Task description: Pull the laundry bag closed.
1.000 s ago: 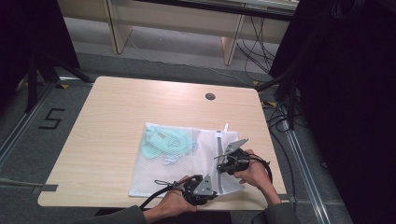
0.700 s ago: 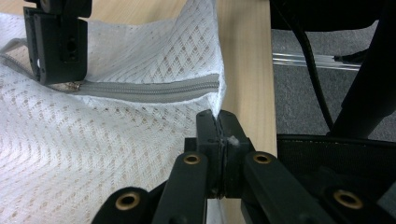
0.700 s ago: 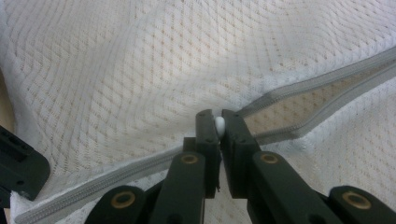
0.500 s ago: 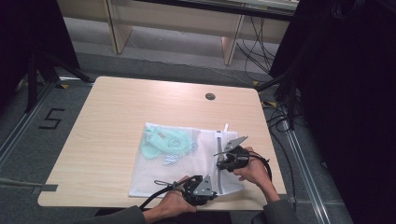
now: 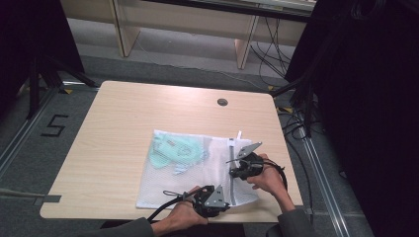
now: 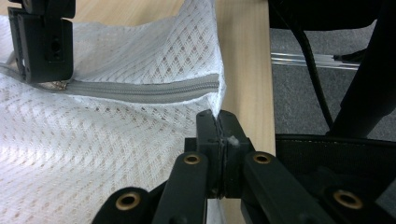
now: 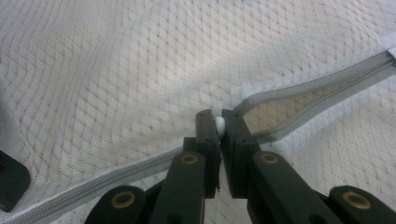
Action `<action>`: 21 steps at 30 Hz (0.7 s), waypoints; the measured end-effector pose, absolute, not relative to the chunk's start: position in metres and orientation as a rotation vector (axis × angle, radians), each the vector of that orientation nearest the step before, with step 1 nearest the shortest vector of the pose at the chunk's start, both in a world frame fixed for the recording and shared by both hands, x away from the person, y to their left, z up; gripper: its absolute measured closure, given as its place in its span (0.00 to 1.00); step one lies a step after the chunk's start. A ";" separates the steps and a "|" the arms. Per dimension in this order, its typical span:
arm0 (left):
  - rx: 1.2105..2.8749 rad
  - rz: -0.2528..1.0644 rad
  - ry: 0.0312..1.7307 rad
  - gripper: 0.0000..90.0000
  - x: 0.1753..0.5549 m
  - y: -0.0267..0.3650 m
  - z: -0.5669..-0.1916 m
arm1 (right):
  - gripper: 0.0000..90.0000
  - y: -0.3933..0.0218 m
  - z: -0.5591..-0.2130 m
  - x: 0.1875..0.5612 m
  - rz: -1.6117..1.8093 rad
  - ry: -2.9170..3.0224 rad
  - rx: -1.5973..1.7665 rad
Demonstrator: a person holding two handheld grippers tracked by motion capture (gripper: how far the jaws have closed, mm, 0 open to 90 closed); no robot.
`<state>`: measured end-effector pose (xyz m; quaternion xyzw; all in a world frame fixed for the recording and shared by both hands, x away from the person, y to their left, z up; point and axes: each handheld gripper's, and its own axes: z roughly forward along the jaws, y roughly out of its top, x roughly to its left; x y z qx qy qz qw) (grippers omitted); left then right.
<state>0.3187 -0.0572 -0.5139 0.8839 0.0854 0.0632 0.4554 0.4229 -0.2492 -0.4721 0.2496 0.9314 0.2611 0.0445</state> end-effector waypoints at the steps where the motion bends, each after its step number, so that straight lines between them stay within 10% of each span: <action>1: 2.180 0.153 0.213 0.99 0.319 -0.057 -0.514 | 0.96 -0.249 -0.472 0.425 0.800 2.849 0.732; 21: 2.179 0.151 0.224 0.99 0.318 -0.056 -0.512 | 0.96 -0.249 -0.472 0.433 0.802 2.833 0.729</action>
